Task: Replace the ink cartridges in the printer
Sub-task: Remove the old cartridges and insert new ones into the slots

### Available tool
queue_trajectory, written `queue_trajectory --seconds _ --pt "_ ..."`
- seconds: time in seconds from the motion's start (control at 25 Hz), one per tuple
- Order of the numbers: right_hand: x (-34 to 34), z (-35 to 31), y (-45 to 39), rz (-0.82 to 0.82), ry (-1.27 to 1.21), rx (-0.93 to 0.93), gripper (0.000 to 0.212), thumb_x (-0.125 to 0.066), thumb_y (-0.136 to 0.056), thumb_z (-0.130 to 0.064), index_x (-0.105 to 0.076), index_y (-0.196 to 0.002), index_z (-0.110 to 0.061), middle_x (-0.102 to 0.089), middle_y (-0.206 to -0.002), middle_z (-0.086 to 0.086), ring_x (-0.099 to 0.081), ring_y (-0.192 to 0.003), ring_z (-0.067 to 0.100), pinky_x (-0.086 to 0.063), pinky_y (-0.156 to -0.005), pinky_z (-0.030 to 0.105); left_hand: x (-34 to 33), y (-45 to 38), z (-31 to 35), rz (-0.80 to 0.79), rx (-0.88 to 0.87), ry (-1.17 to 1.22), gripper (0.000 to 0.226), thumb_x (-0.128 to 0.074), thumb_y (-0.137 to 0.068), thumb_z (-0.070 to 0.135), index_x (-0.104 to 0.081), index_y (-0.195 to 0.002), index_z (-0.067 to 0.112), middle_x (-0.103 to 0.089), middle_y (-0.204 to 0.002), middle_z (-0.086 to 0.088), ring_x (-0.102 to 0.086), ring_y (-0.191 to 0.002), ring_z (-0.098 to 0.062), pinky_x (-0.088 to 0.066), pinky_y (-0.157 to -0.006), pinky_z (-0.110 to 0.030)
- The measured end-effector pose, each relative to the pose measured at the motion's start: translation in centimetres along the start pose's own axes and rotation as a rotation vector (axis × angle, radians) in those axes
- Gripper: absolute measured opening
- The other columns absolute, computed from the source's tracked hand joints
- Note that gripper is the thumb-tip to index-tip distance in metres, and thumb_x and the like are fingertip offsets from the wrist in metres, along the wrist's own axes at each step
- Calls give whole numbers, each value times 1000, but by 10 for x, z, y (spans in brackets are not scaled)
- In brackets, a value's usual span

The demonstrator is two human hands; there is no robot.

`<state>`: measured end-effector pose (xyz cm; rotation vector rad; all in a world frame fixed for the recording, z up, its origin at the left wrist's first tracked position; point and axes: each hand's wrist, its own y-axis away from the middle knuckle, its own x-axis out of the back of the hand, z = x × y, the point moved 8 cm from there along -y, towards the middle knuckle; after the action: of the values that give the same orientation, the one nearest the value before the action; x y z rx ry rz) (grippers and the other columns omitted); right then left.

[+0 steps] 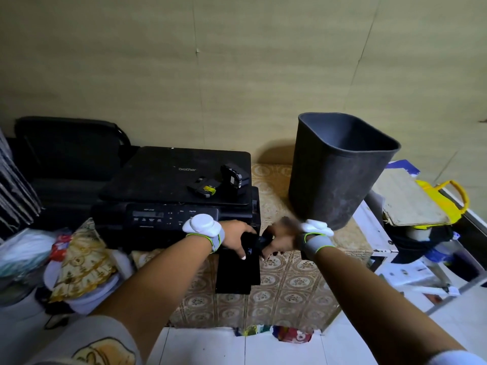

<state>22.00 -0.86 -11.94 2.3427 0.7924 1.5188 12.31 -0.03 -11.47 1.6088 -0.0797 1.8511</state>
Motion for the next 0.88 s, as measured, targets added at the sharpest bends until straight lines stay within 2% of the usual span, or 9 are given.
queue_trajectory --seconds 0.16,0.28,0.4,0.52,0.64,0.72,0.8,0.88 --pt "-11 -13 0 -47 -71 30 43 -75 -71 -20 -60 -109 -7 -53 -77 -7 -54 -58 6 -43 -40 12 -8 12 -13 -33 56 23 82 -77 -75 35 -38 -145 18 -43 -149 -5 -43 -136 -22 -37 -110 -29" --pt "-15 -21 -2 -68 -99 55 47 -73 -73 -24 -58 -116 -10 -54 -77 -7 -55 -60 8 -43 -39 11 -7 20 -17 -14 65 8 73 -74 -79 33 -42 -143 18 -47 -146 -5 -46 -133 -23 -39 -107 -28" --pt "-21 -25 -5 -94 -178 46 42 -68 -79 -19 -58 -116 -4 -62 -86 5 -55 -61 11 -46 -44 15 -5 27 -24 25 80 27 58 -65 -85 27 -48 -140 21 -56 -140 -5 -52 -126 -22 -43 -98 -24" --pt "-25 -29 -6 -107 -299 40 38 -62 -84 -15 -56 -118 2 -57 -95 13 -54 -64 14 -47 -49 17 -4 32 -28 24 78 55 49 -54 -92 24 -47 -141 22 -62 -131 -9 -58 -117 -26 -42 -77 -19" --pt "-24 -29 -9 -91 -344 60 36 -65 -83 -13 -56 -115 -3 -57 -93 11 -55 -69 17 -47 -59 22 -4 35 -31 42 58 95 38 -50 -95 18 -59 -131 17 -67 -123 -10 -61 -112 -26 -46 -86 -25" --pt "-22 -27 -13 -46 -271 84 20 -66 -81 -10 -57 -99 -9 -58 -86 12 -55 -70 24 -46 -63 28 -4 36 -34 56 78 104 30 -51 -95 19 -64 -120 10 -68 -116 -15 -62 -108 -29 -47 -88 -28" --pt "-19 -24 -17 -6 -212 90 8 -65 -82 -12 -58 -85 -10 -58 -85 14 -56 -72 26 -49 -68 36 -4 35 -36 53 90 117 27 -53 -94 22 -65 -110 3 -66 -106 -20 -61 -101 -29 -46 -83 -29" --pt "-17 -20 -19 21 -149 101 17 -65 -83 -19 -64 -94 -6 -60 -89 10 -57 -81 24 -49 -76 38 -2 35 -34 54 77 130 29 -59 -92 24 -66 -104 -2 -61 -91 -18 -56 -86 -24 -40 -73 -27"
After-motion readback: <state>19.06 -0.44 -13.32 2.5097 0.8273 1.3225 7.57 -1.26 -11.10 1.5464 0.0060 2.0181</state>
